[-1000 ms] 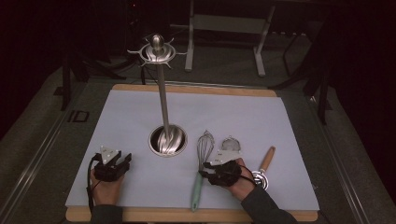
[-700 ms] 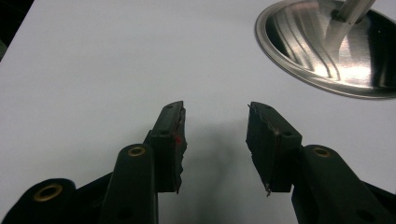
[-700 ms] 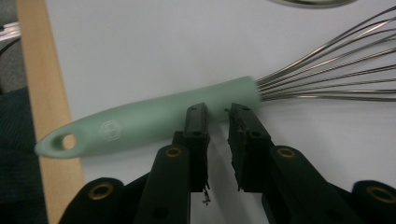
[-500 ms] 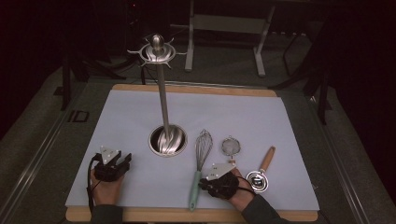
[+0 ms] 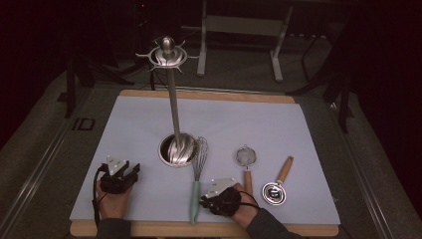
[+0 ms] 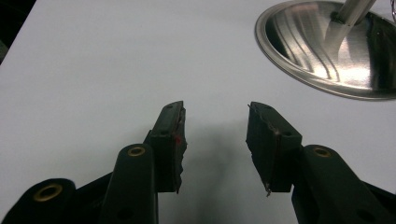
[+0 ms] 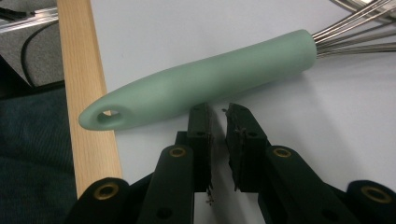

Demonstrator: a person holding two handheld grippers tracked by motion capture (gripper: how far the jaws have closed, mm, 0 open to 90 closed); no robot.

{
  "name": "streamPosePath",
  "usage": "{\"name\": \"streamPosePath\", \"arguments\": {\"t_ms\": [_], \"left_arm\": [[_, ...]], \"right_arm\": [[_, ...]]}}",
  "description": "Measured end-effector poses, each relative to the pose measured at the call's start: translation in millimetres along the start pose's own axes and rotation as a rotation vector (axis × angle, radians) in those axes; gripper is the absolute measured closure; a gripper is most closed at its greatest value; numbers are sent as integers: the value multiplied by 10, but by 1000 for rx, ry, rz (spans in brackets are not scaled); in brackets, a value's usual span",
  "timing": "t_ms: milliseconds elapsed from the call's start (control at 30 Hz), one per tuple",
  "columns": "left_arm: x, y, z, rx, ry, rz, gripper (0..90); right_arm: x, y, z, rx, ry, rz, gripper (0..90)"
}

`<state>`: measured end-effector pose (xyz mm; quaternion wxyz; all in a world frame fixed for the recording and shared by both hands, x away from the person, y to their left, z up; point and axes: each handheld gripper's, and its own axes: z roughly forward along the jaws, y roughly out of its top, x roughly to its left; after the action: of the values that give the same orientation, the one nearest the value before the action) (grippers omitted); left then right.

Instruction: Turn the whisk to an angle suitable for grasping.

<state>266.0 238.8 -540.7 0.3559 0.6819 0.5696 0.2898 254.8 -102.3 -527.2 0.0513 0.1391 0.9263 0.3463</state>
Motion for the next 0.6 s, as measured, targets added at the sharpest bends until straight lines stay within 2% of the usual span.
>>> {"name": "streamPosePath", "arguments": {"t_ms": [167,333,600], "left_arm": [[0,0,-1,0,-1,1,570],[-1,0,-2,-1,0,2,570],[1,-1,-2,-1,-1,0,570]], "right_arm": [[27,87,94,-15,14,-2,792],[58,190,183,-16,24,-25,785],[62,404,316,-55,41,-29,783]]}}
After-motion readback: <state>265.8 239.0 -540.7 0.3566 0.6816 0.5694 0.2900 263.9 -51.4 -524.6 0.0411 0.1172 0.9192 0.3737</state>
